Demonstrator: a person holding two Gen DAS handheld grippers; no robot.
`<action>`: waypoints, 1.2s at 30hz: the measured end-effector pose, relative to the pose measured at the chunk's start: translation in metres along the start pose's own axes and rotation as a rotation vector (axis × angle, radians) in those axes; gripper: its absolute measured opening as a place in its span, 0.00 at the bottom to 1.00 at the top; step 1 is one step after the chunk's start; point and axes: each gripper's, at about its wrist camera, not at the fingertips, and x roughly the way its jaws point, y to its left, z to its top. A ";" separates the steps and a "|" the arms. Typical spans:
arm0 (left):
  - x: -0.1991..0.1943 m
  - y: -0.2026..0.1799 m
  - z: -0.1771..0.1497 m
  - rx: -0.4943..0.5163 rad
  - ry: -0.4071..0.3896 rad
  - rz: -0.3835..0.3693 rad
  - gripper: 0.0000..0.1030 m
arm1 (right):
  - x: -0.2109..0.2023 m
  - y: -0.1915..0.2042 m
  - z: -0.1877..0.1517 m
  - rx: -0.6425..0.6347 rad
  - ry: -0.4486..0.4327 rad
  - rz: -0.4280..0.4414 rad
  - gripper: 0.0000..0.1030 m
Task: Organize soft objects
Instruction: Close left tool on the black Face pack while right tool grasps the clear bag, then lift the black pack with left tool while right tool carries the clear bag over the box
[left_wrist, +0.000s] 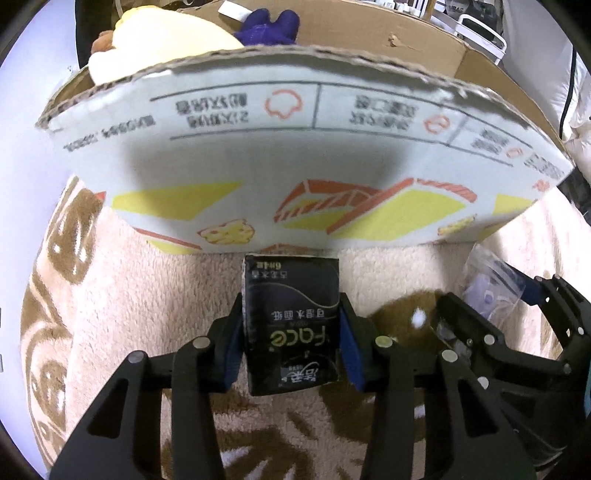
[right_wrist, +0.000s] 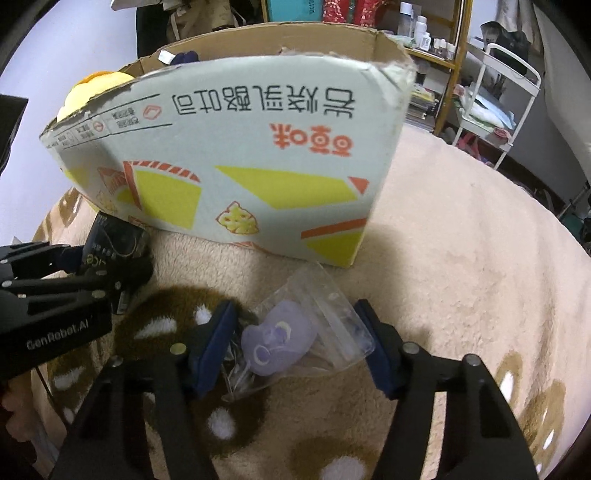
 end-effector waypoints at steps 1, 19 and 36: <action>-0.002 0.000 -0.002 -0.001 0.001 0.003 0.42 | -0.001 0.001 -0.001 -0.001 -0.002 -0.005 0.65; -0.051 0.023 -0.047 -0.060 -0.068 0.008 0.42 | -0.043 0.010 -0.006 0.029 -0.032 0.114 0.11; -0.168 0.016 -0.051 -0.028 -0.395 0.064 0.42 | -0.146 0.005 -0.002 0.044 -0.293 0.090 0.11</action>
